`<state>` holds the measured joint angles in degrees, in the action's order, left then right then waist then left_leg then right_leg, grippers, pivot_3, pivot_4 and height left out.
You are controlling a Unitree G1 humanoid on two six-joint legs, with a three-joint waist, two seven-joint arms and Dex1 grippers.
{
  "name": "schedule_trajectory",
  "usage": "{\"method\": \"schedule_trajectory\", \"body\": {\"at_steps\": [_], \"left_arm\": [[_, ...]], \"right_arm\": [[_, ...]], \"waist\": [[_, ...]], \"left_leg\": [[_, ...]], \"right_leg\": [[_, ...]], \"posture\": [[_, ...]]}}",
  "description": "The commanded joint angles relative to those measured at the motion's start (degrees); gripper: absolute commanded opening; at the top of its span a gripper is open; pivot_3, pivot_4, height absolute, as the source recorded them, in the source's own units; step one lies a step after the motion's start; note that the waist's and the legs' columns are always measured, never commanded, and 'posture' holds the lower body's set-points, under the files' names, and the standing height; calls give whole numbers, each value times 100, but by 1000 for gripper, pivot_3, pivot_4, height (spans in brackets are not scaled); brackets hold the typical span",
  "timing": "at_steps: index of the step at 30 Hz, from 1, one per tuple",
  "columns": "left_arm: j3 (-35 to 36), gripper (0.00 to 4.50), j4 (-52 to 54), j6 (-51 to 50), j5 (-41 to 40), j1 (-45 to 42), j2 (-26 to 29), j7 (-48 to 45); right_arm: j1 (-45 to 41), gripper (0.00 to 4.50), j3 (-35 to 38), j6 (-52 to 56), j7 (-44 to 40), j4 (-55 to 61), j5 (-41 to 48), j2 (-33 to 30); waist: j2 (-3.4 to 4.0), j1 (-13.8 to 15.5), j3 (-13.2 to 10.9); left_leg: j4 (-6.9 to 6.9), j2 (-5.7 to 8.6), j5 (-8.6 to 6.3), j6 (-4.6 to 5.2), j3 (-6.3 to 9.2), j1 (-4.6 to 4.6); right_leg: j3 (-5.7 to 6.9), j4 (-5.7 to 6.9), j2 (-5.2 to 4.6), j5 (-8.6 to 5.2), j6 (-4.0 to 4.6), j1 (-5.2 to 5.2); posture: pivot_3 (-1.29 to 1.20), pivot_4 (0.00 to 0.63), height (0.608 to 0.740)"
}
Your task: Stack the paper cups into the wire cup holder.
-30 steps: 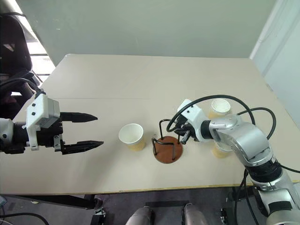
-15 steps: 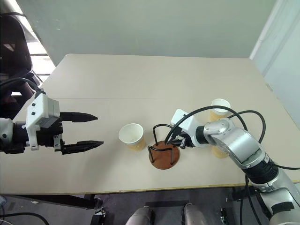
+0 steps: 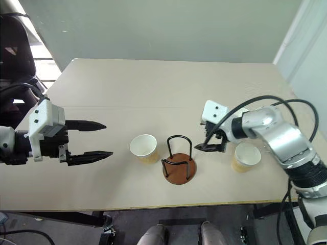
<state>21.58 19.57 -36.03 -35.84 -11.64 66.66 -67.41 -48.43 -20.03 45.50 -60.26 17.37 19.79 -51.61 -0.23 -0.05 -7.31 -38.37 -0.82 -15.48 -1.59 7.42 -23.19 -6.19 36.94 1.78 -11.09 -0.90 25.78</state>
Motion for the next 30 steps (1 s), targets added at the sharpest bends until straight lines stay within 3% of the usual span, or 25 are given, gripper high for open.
{"method": "schedule_trajectory", "body": {"at_steps": [1,4,8,14,19,30], "left_arm": [[-57,4500,-104,174,62,-187,77,-82],[-130,4500,-250,281,70,-302,107,-193],[-33,4500,-174,297,-185,-298,138,-539],[-85,4500,-65,211,-460,-440,72,-753],[-65,4500,-9,116,-635,-517,116,-786],[462,4500,415,166,-524,9,159,-705]], "right_arm": [[-303,4375,549,-387,-537,-17,118,-278],[-234,4375,1217,-522,-1138,38,513,-804],[1226,4375,2255,-1211,-2105,370,645,-1991],[2820,4375,2765,-1943,-2150,798,197,-2437],[3105,4375,2463,-2157,-1807,768,-270,-2417],[2730,4375,1423,-2606,-1543,158,-1217,-1987]], "waist": [[0,-2,0],[1,10,0],[-8,115,4],[-7,56,4],[-5,24,3],[-5,7,3]], "left_leg": [[1,0,0,0,0,-1],[2,0,0,0,-1,-7],[0,-1,2,-4,0,-15],[-12,1,-4,-13,-20,-3],[-15,0,-3,-5,-25,15],[-46,2,3,7,-23,21]], "right_leg": [[0,0,0,0,0,2],[0,-1,0,0,0,6],[7,-8,0,-14,5,-2],[-13,-6,1,-23,-5,-8],[-21,-4,1,-12,-20,-21],[-27,-4,1,6,-31,-38]], "posture": [[0,150,740],[0,150,740],[0,150,740],[0,150,740],[0,150,740],[0,150,740]]}}
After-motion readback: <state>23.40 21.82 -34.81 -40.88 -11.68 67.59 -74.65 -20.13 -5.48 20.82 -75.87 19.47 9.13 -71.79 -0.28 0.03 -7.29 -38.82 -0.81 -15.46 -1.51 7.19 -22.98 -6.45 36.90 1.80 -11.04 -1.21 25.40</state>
